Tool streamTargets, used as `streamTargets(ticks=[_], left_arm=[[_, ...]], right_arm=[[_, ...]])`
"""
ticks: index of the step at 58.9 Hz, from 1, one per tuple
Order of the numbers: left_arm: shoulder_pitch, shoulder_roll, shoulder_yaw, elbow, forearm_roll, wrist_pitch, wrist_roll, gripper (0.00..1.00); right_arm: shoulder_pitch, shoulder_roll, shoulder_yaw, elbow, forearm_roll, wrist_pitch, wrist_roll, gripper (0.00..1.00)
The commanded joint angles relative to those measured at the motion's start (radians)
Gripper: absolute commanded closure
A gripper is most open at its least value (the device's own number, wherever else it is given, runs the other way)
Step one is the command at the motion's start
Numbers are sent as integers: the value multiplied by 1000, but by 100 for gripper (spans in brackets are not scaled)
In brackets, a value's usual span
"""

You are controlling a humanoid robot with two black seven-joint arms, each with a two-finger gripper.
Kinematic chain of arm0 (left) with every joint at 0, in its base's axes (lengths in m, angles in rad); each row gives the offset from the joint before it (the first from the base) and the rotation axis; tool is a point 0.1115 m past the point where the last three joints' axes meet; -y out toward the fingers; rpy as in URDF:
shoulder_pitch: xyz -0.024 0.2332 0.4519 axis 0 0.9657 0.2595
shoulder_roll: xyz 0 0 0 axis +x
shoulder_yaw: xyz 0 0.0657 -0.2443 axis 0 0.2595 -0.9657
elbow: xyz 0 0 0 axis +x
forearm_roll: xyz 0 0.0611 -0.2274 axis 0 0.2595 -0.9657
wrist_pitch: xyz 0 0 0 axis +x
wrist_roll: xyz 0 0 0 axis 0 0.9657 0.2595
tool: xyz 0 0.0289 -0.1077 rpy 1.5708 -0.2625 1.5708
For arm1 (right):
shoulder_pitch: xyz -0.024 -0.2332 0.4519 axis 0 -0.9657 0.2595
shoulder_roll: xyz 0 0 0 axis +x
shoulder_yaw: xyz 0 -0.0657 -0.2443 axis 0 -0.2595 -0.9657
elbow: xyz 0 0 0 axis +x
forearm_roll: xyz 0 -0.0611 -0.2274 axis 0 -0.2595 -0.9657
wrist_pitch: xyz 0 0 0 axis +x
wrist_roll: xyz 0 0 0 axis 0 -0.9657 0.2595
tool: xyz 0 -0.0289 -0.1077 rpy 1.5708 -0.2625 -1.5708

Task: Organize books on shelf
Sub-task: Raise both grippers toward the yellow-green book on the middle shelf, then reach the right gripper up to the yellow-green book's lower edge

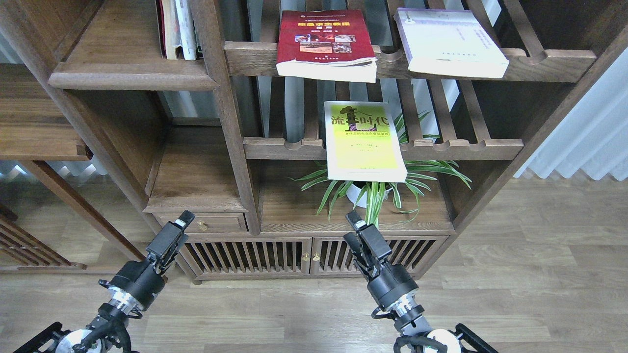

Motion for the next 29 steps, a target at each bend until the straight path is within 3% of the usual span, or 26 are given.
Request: streamTargets(ticks=[1,29], left_arm=[[1,0,-8,0,0,0,0,0],[1,-2,-9,8,0,0,0,0]], right_arm=[[4,0,-9,-1,1,0,16,1],[62,0,-75,-24,53,0,75,1]])
